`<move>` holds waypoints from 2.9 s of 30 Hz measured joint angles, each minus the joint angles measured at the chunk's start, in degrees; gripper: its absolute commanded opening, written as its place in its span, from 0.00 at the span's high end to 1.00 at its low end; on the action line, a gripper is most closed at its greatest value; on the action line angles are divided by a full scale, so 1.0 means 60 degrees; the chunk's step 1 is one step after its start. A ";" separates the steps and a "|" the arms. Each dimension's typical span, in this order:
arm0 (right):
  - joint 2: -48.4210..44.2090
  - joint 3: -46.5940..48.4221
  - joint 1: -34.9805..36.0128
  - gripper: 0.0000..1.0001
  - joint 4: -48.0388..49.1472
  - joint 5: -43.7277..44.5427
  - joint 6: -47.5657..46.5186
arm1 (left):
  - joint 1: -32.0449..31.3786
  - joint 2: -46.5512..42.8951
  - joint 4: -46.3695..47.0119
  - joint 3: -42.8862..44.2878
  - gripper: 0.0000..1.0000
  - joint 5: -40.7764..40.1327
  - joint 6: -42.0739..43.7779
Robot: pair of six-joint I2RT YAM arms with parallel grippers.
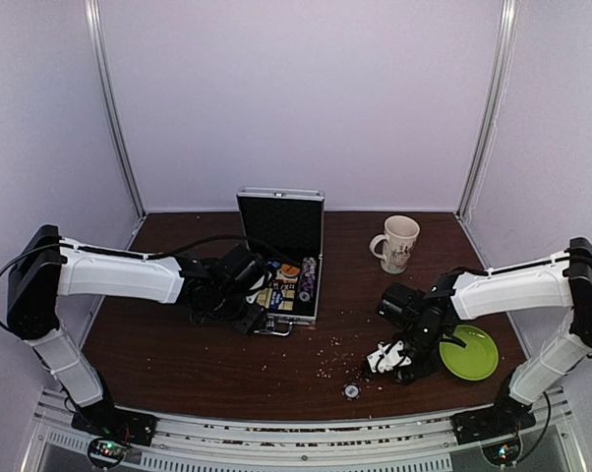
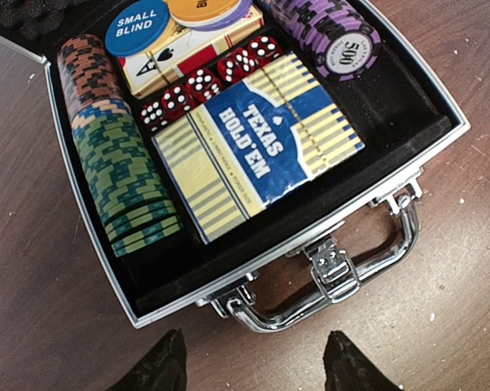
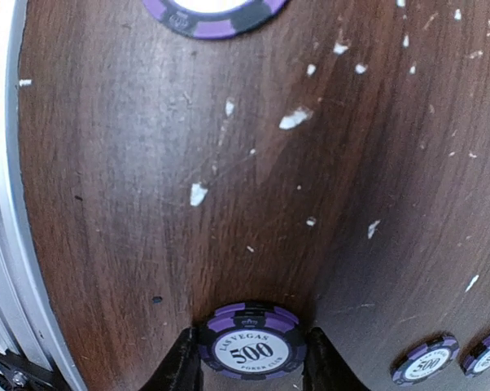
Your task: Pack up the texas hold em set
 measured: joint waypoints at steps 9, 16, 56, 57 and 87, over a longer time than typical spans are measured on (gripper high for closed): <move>0.0346 0.1570 0.1231 0.71 -0.0149 -0.0051 0.0783 | 0.0000 -0.0004 0.0084 -0.0058 0.40 0.0004 -0.0007; 0.1679 0.2656 0.2186 0.70 -0.0168 -0.0062 0.1246 | 0.0000 -0.0310 0.0219 -0.0521 0.40 -0.0040 -0.0055; 0.2903 0.3410 0.2874 0.46 -0.0346 0.0007 0.1676 | 0.0000 -0.0605 0.0568 -0.1144 0.40 -0.0153 -0.0208; 0.2922 0.3410 0.2874 0.45 -0.0357 0.0011 0.1668 | 0.0000 -0.0605 0.0572 -0.1144 0.40 -0.0149 -0.0208; 0.3147 0.3544 0.2871 0.77 -0.0386 0.0076 0.1683 | 0.0000 -0.0605 0.0572 -0.1144 0.40 -0.0153 -0.0204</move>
